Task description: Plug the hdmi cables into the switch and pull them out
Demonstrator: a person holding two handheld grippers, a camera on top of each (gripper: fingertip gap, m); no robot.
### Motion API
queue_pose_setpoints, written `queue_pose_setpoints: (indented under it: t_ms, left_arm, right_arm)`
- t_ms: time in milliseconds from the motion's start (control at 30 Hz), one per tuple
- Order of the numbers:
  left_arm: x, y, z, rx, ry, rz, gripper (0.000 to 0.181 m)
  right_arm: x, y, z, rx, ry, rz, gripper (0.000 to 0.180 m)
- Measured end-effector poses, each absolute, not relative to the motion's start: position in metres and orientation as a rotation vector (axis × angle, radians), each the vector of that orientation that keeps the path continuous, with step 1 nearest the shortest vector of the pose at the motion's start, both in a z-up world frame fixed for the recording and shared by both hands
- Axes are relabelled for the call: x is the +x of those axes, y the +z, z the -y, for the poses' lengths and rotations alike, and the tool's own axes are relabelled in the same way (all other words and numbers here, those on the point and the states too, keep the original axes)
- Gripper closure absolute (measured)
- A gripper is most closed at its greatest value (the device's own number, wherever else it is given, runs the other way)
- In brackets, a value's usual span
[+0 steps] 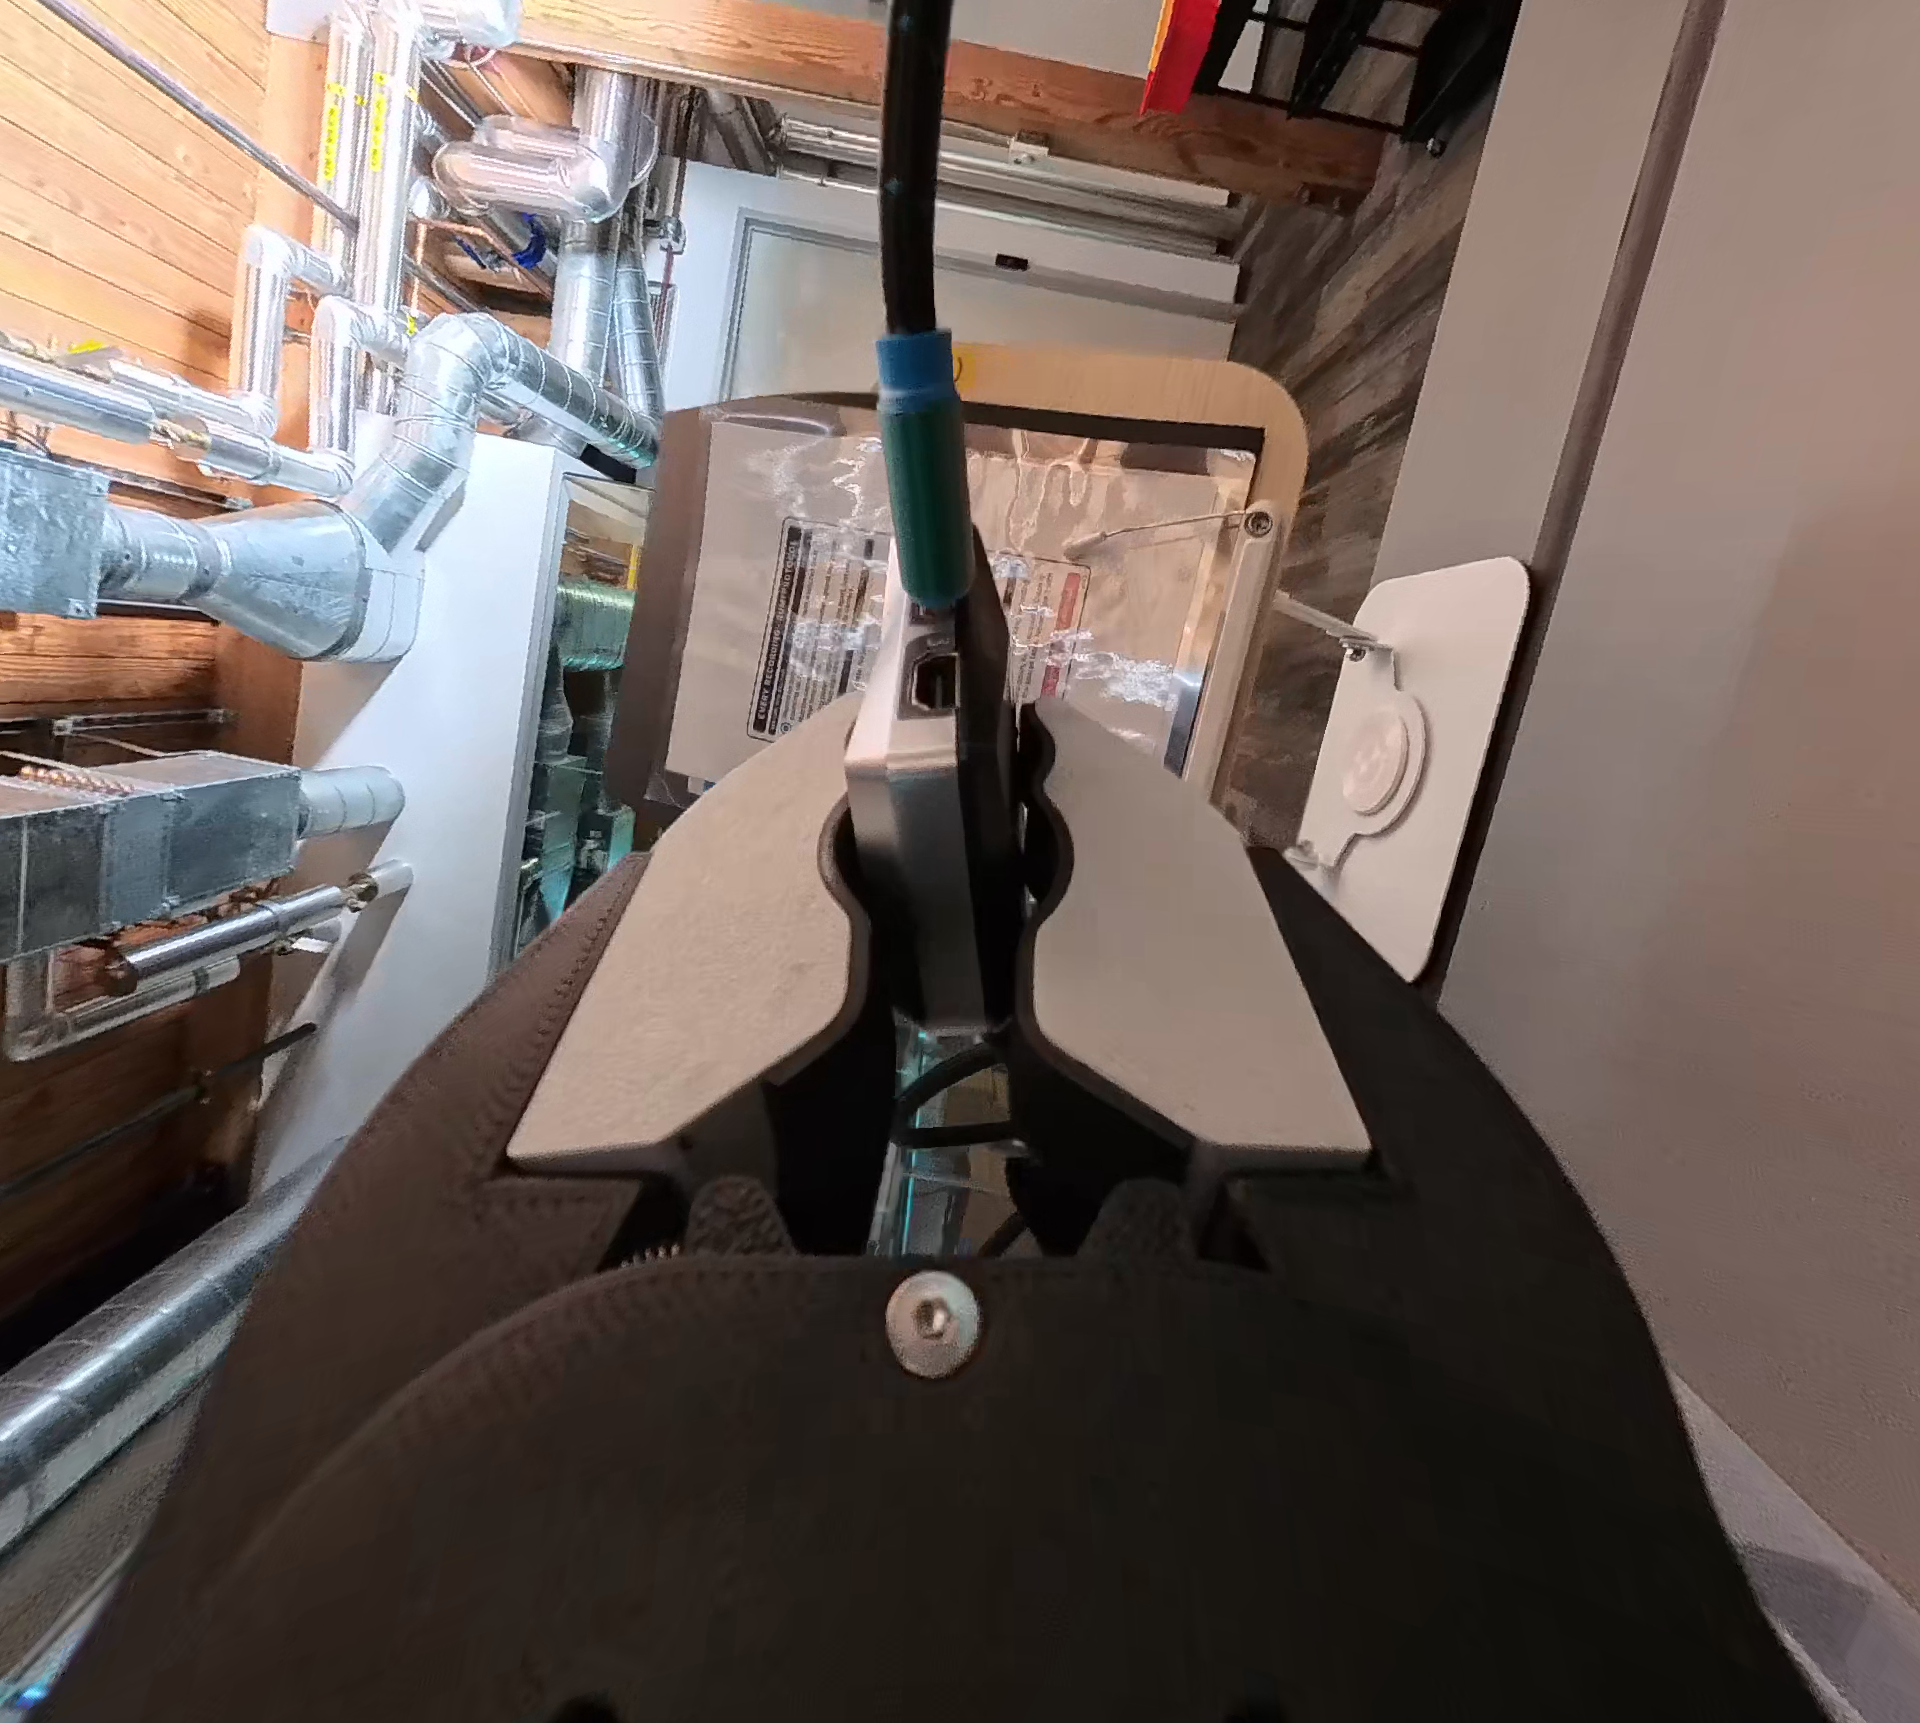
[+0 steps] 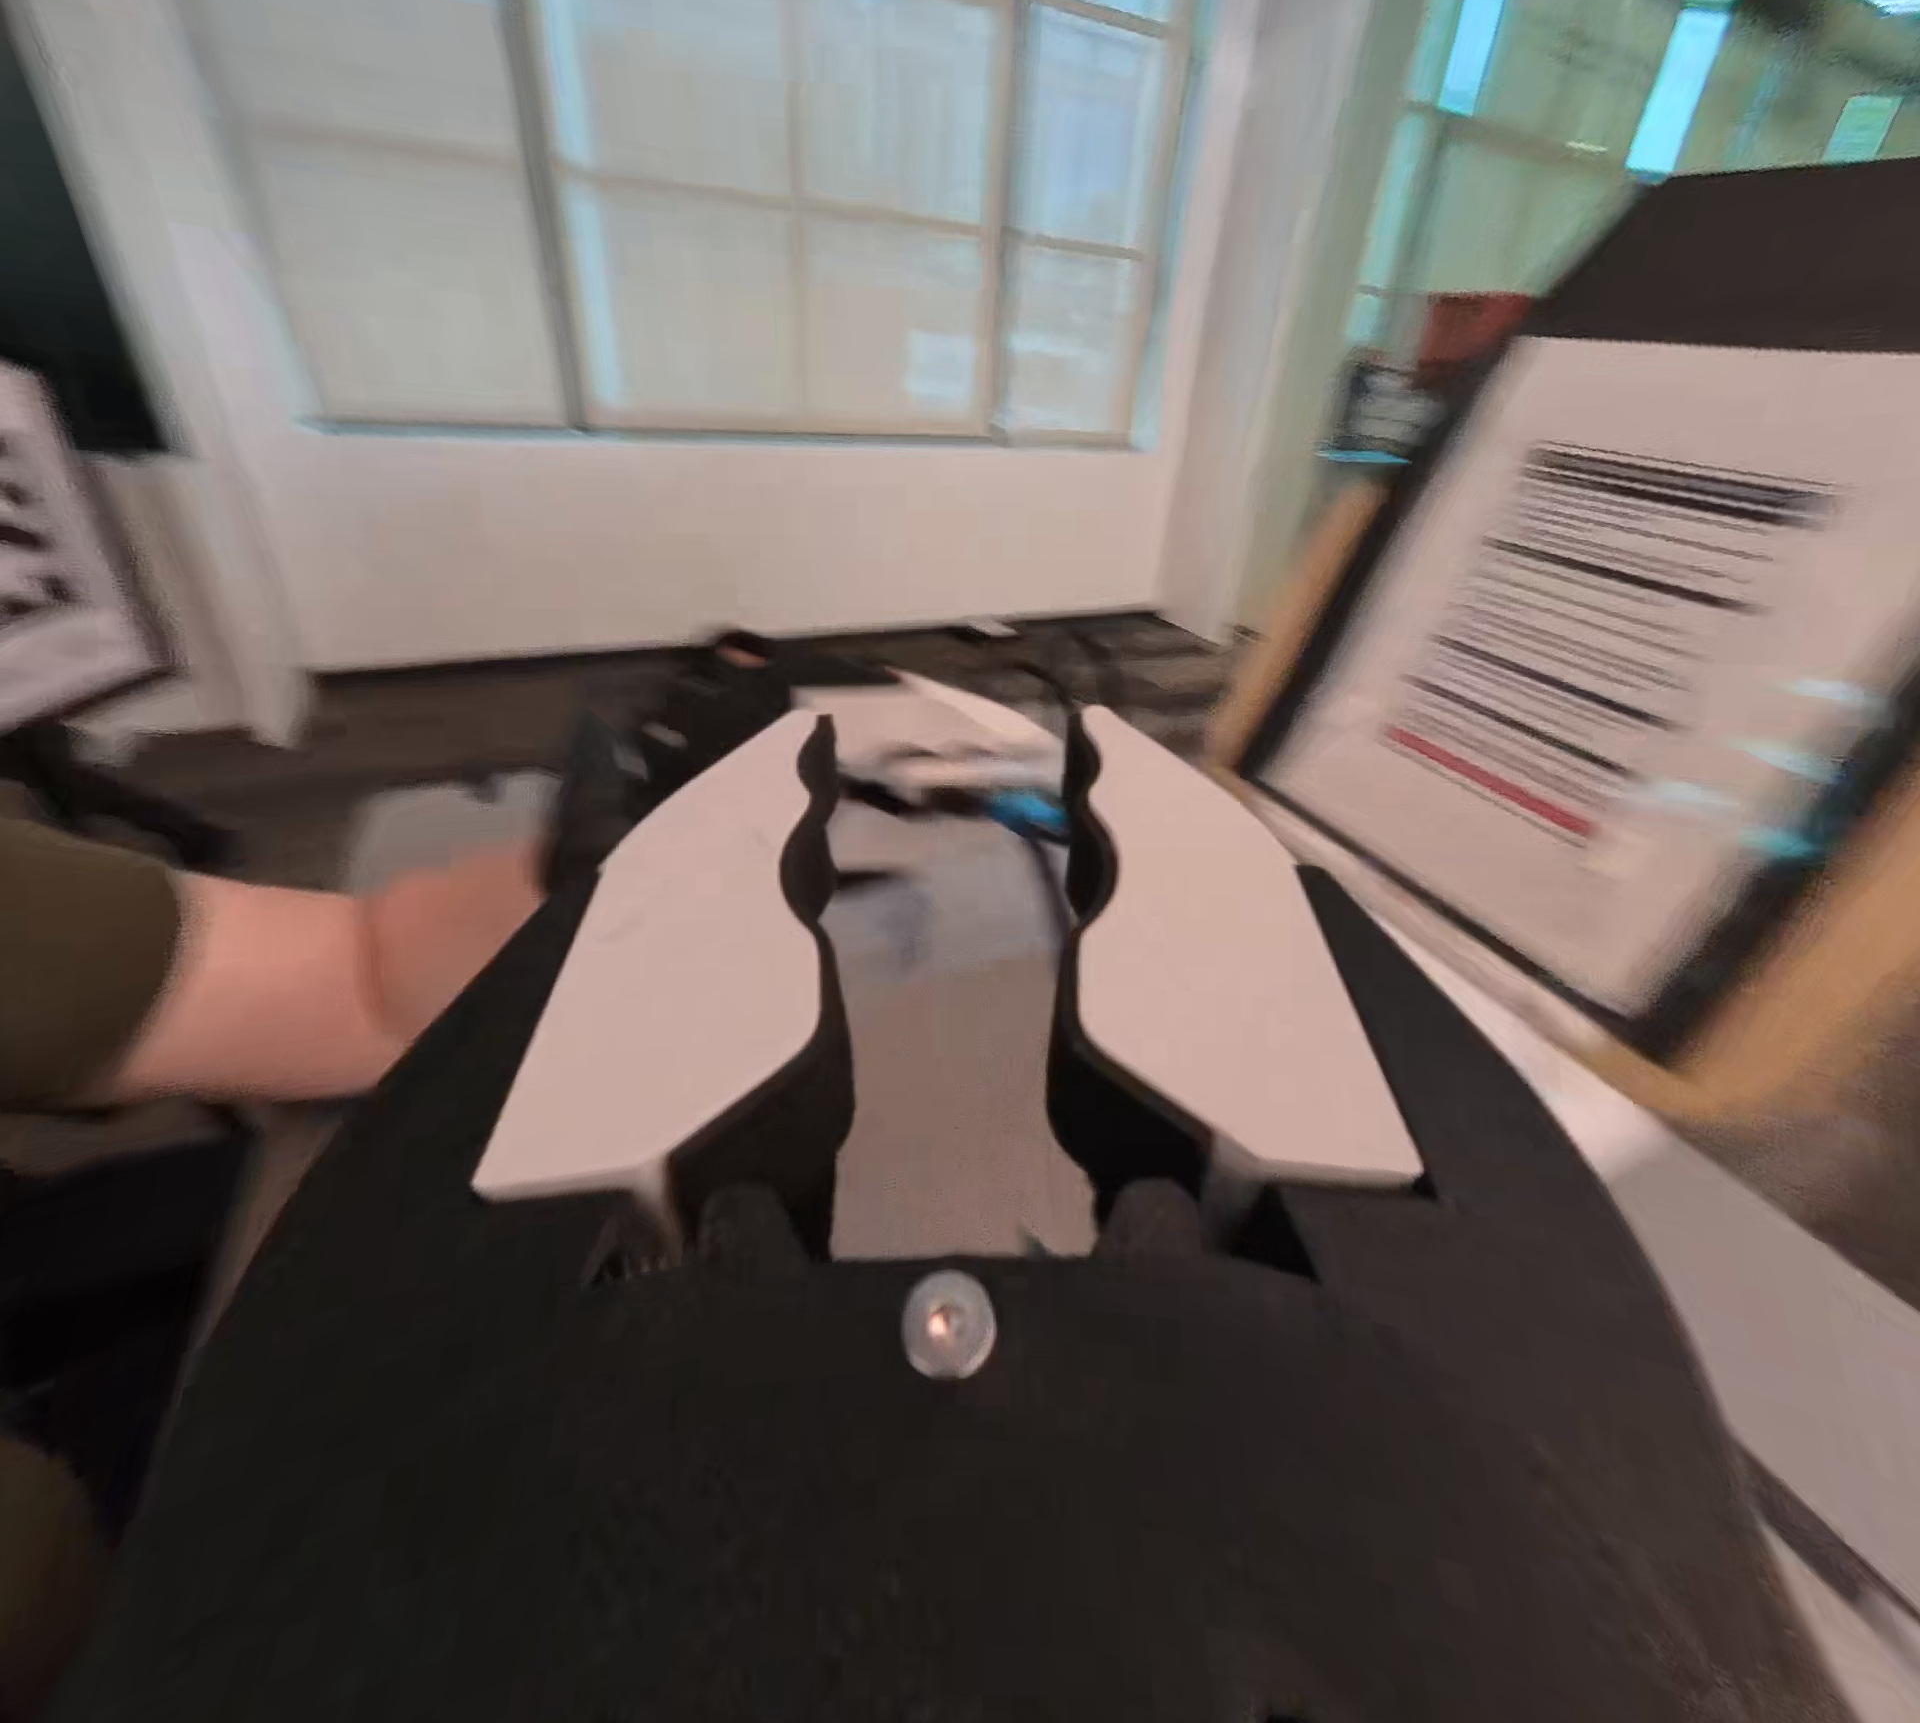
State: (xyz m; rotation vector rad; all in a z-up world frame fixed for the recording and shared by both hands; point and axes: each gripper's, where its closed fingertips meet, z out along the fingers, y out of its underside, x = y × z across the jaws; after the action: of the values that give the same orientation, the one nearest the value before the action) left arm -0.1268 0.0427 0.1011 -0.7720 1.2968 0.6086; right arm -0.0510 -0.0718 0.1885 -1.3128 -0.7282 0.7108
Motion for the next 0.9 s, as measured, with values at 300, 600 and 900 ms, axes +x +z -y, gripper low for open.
queue_pose_setpoints:
  t_ms: [300, 600, 900]
  left_arm:
    - [-0.137, 0.114, -0.048, -0.82, 0.571, -1.215, 0.159]
    - [-0.124, 0.121, -0.026, -0.736, 0.484, -1.202, 0.159]
    - [-0.121, 0.12, -0.011, -0.643, 0.428, -1.268, 0.159]
  right_arm:
    - [-0.11, 0.094, 0.019, -1.678, 0.377, 0.849, 0.152]
    - [-0.126, 0.127, 0.006, -1.316, 0.393, 0.627, 0.136]
    - [-0.121, 0.137, 0.019, -1.183, 0.402, 0.744, 0.158]
